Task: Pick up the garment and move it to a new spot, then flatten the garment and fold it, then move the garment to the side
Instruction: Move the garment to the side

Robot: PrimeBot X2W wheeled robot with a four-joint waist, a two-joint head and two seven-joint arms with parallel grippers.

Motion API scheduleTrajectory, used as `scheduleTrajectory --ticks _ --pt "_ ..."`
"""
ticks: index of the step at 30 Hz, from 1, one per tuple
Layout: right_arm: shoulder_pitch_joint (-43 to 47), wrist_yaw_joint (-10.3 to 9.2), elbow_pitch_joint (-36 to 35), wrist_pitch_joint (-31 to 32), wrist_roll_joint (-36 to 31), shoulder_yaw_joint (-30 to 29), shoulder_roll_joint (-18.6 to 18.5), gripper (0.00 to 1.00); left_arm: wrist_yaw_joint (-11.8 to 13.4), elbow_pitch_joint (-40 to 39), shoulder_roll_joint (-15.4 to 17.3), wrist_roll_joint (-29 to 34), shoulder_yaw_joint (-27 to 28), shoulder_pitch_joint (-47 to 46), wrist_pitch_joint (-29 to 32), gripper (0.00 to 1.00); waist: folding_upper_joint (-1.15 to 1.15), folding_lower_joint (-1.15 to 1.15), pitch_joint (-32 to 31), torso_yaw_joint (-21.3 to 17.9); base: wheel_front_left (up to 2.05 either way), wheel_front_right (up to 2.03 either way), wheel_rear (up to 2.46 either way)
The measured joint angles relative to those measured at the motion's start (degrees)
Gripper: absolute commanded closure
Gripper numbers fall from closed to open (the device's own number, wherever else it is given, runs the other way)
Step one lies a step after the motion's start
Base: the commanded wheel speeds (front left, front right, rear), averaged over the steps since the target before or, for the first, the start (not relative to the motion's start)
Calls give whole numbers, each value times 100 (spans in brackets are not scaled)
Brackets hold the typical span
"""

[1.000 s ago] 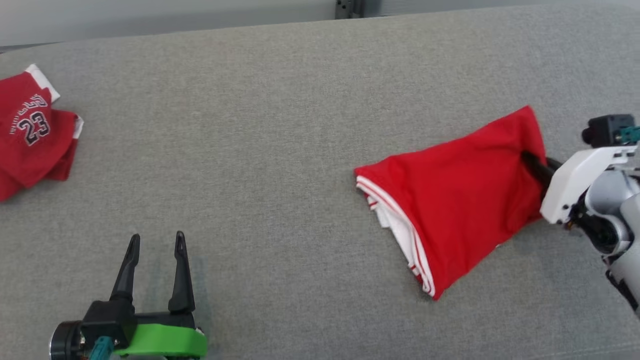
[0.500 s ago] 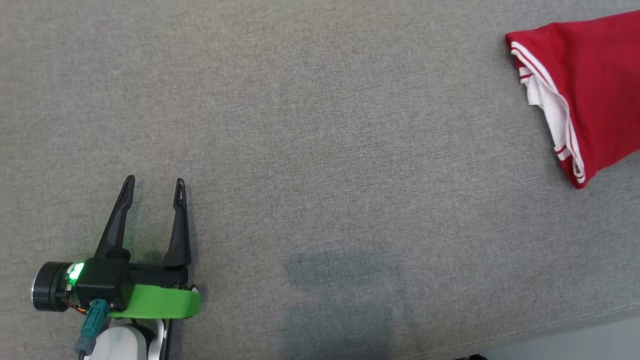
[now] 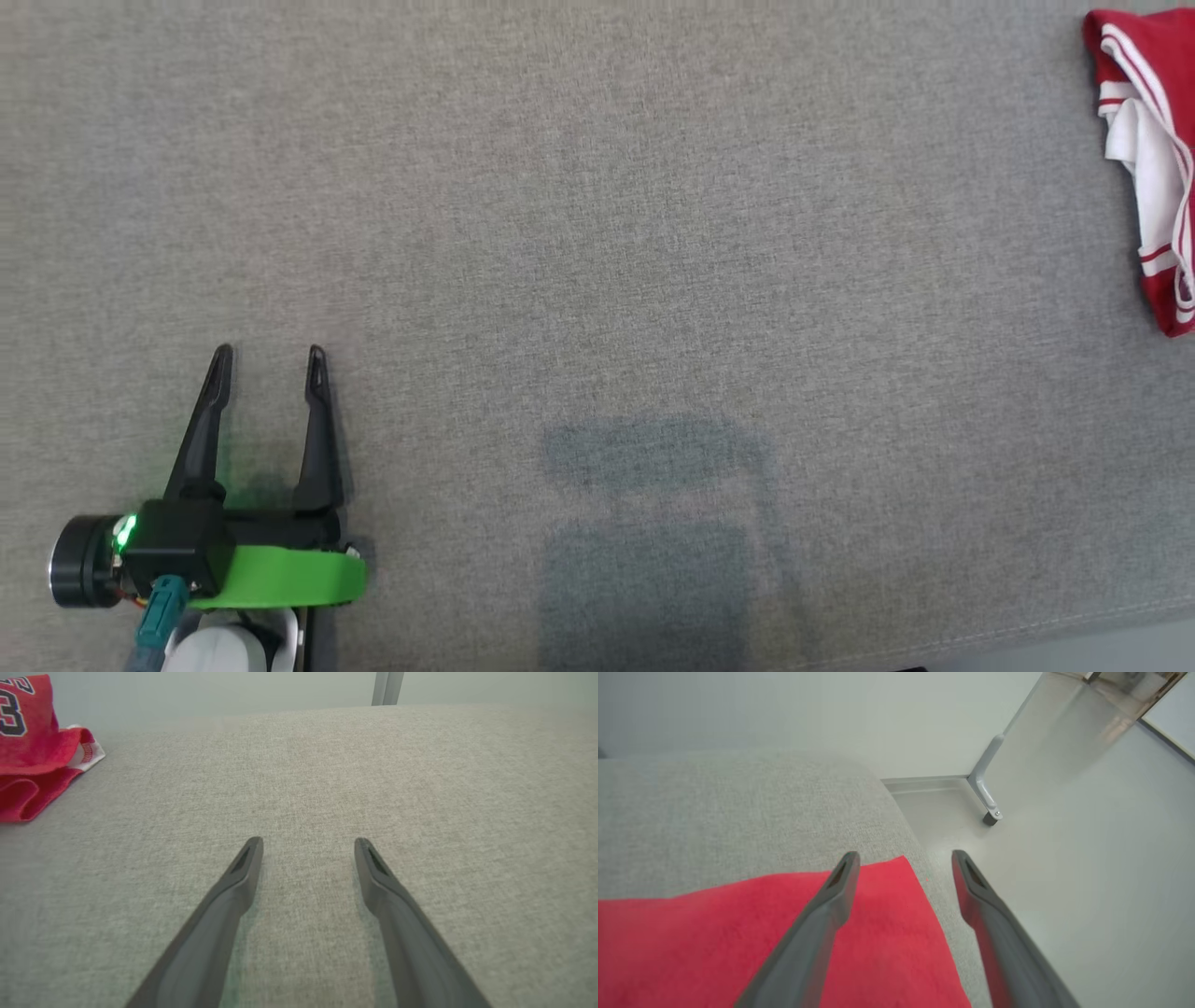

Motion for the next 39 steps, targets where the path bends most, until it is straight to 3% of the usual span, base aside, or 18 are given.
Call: scheduleTrajectory --ticks 3,6,12,17,21,27,39 --pt "195 0 -321 -767 -442 -73 146 0 31 87 -40 -104 65 160 1 0 0 0 -241 39 0 0 0" --pt "661 0 -1120 -895 -809 -375 560 0 43 183 -74 -250 149 399 2 0 0 0 -563 66 0 0 0" --pt "2671 0 -3752 -918 -1736 -1059 1953 0 93 358 -101 -488 319 871 2 0 0 -1 -1386 44 0 0 0" --pt "4135 0 -4856 -920 -2052 -1035 2878 0 93 526 -112 -636 334 1223 2 0 0 -1 -2138 -12 0 0 0" --pt "4812 0 -5128 -920 -2081 -887 3182 0 83 619 -114 -678 312 1273 2 0 0 -1 -2647 -43 0 0 0" --pt "5604 0 -4992 -920 -2036 -689 3588 0 71 767 -116 -738 280 1317 2 0 0 -1 -3203 -37 0 0 0" --pt "5866 0 -4786 -920 -2090 -436 3731 0 142 926 -118 -862 122 1347 2 0 0 -1 -3425 -10 0 0 0"
